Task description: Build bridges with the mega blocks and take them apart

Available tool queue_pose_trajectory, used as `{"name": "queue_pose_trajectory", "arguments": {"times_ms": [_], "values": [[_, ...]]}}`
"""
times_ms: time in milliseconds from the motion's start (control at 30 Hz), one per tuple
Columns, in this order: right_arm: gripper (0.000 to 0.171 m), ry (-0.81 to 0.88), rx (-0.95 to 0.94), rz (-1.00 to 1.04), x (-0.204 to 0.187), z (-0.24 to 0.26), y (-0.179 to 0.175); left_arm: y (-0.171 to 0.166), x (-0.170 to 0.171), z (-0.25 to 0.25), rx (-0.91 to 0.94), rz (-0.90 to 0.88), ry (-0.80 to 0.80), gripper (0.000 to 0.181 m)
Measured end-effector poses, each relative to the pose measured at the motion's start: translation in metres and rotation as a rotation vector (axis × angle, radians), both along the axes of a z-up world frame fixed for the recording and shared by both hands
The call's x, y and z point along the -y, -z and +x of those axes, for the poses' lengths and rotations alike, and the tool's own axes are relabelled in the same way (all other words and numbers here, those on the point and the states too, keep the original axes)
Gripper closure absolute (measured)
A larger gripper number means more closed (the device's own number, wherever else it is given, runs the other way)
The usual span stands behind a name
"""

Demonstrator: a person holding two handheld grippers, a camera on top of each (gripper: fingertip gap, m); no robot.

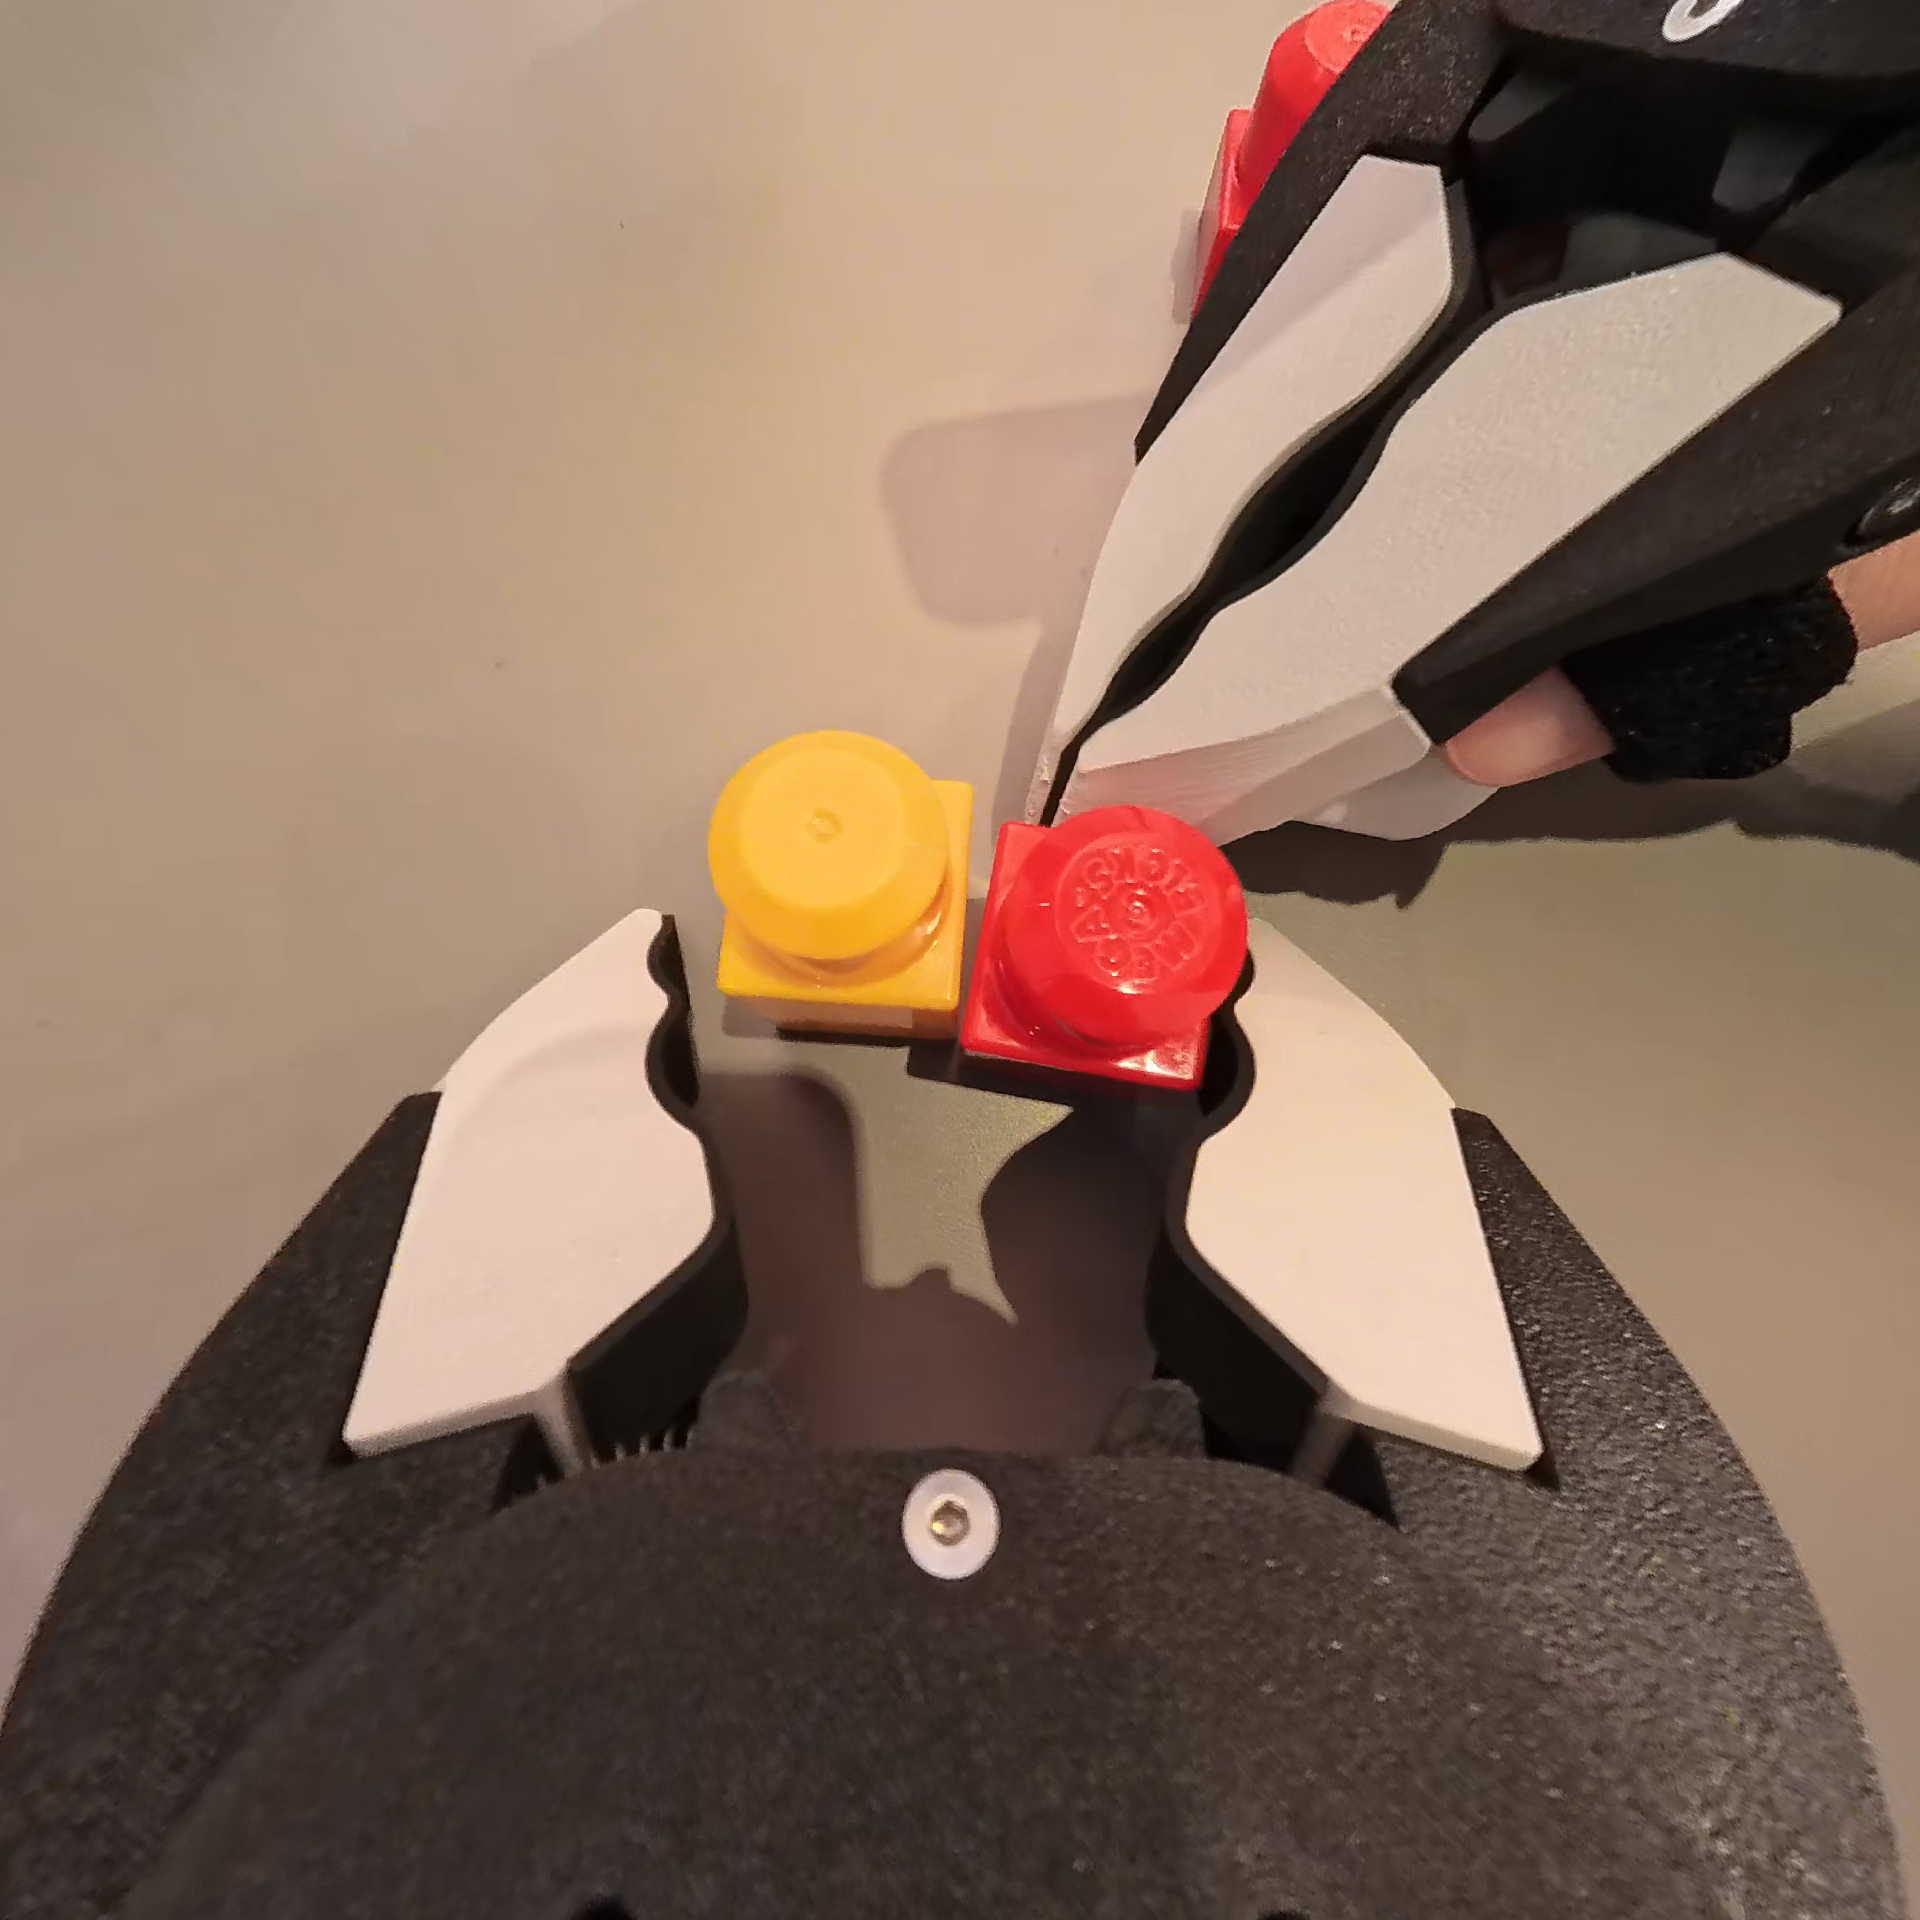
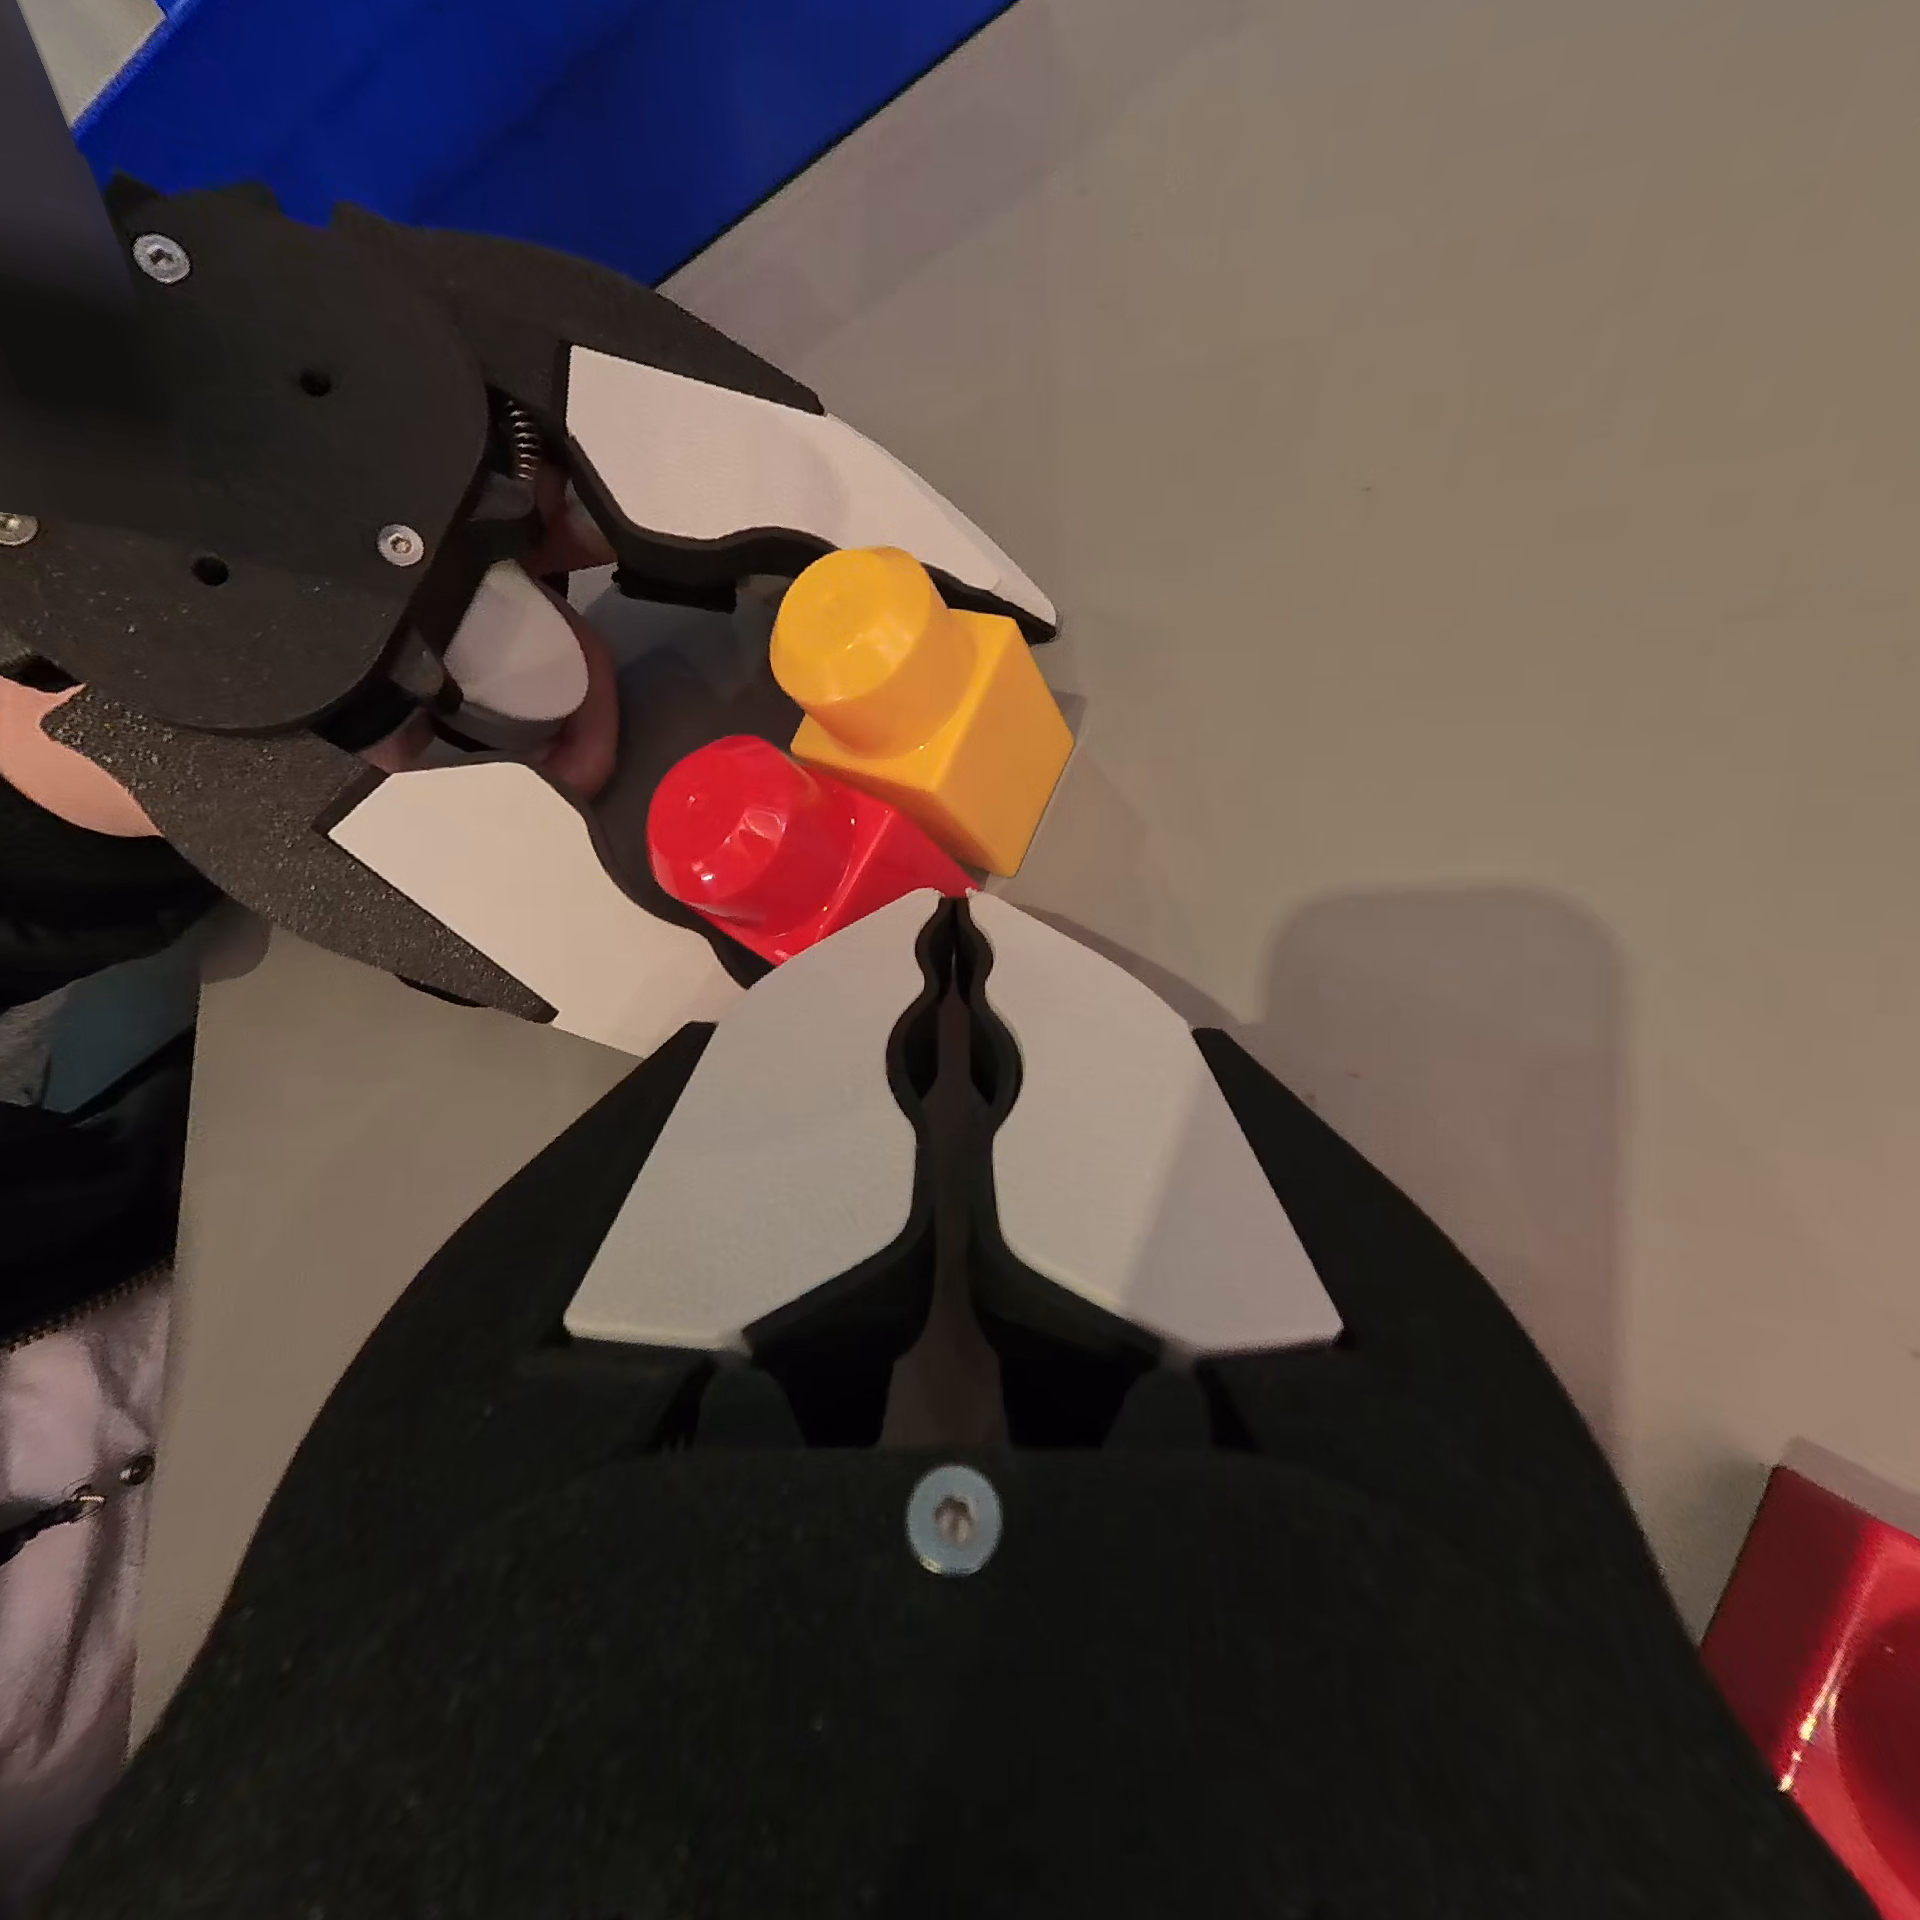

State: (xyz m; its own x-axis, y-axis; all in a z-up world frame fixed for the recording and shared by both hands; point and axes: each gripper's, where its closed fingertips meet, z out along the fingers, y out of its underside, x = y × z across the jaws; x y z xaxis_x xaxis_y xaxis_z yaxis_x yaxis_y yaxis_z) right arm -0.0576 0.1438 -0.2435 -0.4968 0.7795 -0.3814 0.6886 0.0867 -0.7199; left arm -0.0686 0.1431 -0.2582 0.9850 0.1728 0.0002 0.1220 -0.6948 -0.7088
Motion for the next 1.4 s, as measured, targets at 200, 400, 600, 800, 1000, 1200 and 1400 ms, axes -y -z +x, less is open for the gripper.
{"name": "queue_pose_trajectory", "arguments": {"times_ms": [200,400,600,800,1000,1200,1400], "values": [[0.171,0.010,-0.007,-0.004,-0.001,0.001,-0.001,0.000,0.000,-0.001,0.001,0.004,-0.019,0.086],[0.171,0.025,-0.018,-0.021,-0.003,0.000,-0.002,0.000,0.000,0.000,0.003,0.004,-0.033,0.087],[0.171,0.022,-0.018,-0.022,-0.003,0.000,-0.002,-0.002,0.000,-0.003,0.000,0.013,-0.052,0.099],[0.171,0.021,-0.016,-0.032,-0.003,-0.001,-0.002,-0.002,-0.001,-0.004,0.001,0.013,-0.046,0.100],[0.171,0.076,-0.058,0.002,-0.013,-0.015,-0.003,-0.002,-0.002,-0.004,0.001,0.013,-0.046,0.101],[0.171,0.060,-0.084,0.036,-0.006,-0.031,-0.004,-0.002,-0.002,-0.003,-0.003,0.012,-0.037,0.101],[0.171,0.054,-0.081,0.061,-0.006,-0.029,-0.003,-0.002,-0.003,-0.002,0.001,0.010,-0.031,0.100]]}}
